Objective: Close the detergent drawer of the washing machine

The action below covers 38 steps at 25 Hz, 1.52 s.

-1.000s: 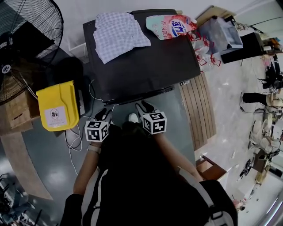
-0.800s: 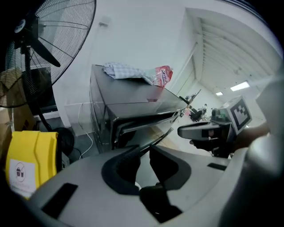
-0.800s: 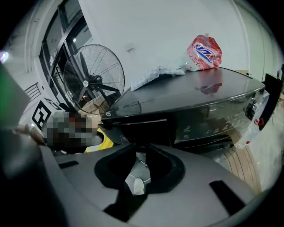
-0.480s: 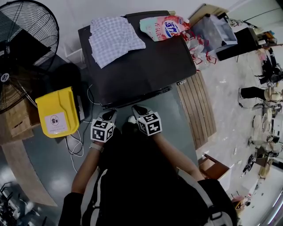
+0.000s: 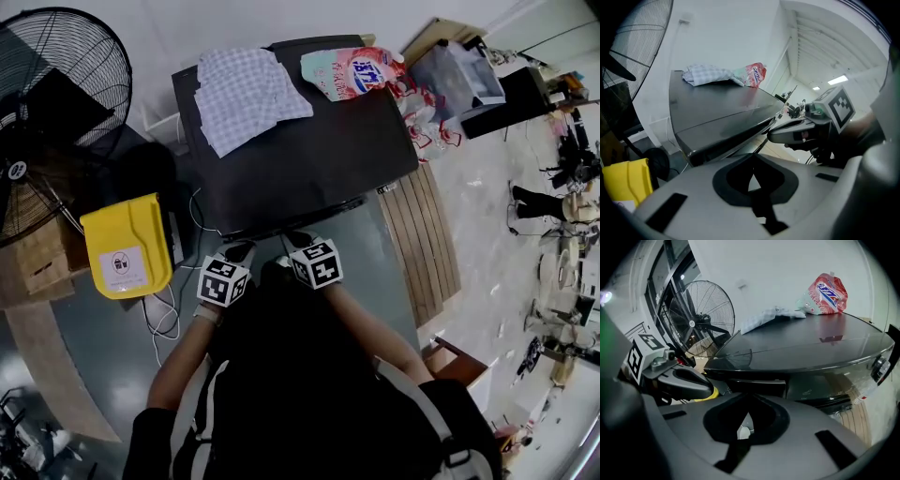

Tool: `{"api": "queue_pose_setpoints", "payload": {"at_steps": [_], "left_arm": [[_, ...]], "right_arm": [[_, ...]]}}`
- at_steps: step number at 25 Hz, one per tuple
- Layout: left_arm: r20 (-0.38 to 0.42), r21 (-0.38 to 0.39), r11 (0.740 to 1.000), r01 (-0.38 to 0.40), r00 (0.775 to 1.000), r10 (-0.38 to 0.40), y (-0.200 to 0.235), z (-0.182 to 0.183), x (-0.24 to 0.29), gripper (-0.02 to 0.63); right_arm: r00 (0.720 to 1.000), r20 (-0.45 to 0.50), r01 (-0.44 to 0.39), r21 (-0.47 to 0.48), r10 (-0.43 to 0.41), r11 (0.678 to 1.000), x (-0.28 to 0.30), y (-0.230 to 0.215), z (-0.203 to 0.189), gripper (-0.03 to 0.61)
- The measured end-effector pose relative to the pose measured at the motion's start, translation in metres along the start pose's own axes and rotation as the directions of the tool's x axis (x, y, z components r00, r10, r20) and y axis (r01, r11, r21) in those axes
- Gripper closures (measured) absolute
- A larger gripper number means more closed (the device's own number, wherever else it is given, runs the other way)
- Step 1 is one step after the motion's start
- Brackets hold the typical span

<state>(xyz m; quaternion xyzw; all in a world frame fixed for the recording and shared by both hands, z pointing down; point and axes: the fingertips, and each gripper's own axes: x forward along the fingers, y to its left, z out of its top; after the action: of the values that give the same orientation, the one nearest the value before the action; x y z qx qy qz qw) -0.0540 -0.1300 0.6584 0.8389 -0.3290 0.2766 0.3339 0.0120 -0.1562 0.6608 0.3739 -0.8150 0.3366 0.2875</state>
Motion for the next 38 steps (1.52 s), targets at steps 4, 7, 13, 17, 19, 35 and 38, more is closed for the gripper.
{"api": "queue_pose_setpoints", "payload": {"at_steps": [4,7,13,17,19,35,38], "left_arm": [[-0.014,0.002,1.000,-0.001,1.000,0.001,0.004,0.002,0.003,0.603],[0.040,0.016,1.000,-0.023,0.999,0.023,0.010,0.017,0.000,0.605],[0.253,-0.114,0.975,-0.192,0.943,0.216,0.063,0.086,-0.030,0.604],[0.226,-0.107,0.976,-0.191,0.951,0.210,0.054,0.070,-0.029,0.604],[0.209,-0.105,0.977,-0.183,0.957,0.202,0.049,0.058,-0.028,0.604],[0.354,-0.199,0.938,-0.285,0.871,0.340,0.036,0.046,-0.134,0.604],[0.397,-0.218,0.924,-0.313,0.837,0.377,0.032,0.052,-0.167,0.604]], "right_arm": [[1.000,-0.019,-0.011,-0.020,0.011,1.000,0.006,0.000,0.004,0.563],[1.000,0.002,-0.020,-0.032,0.020,0.999,0.007,0.000,0.016,0.563],[0.997,-0.041,-0.065,-0.077,0.062,0.995,0.014,0.006,0.016,0.563],[0.996,-0.057,-0.072,-0.066,0.068,0.995,0.013,0.006,0.015,0.563],[0.996,-0.057,-0.068,-0.060,0.064,0.996,0.012,0.005,0.014,0.563],[0.947,0.117,-0.271,-0.211,0.299,0.939,-0.045,0.095,0.076,0.563],[0.922,0.139,-0.316,-0.269,0.362,0.910,-0.061,0.117,0.097,0.563]]}}
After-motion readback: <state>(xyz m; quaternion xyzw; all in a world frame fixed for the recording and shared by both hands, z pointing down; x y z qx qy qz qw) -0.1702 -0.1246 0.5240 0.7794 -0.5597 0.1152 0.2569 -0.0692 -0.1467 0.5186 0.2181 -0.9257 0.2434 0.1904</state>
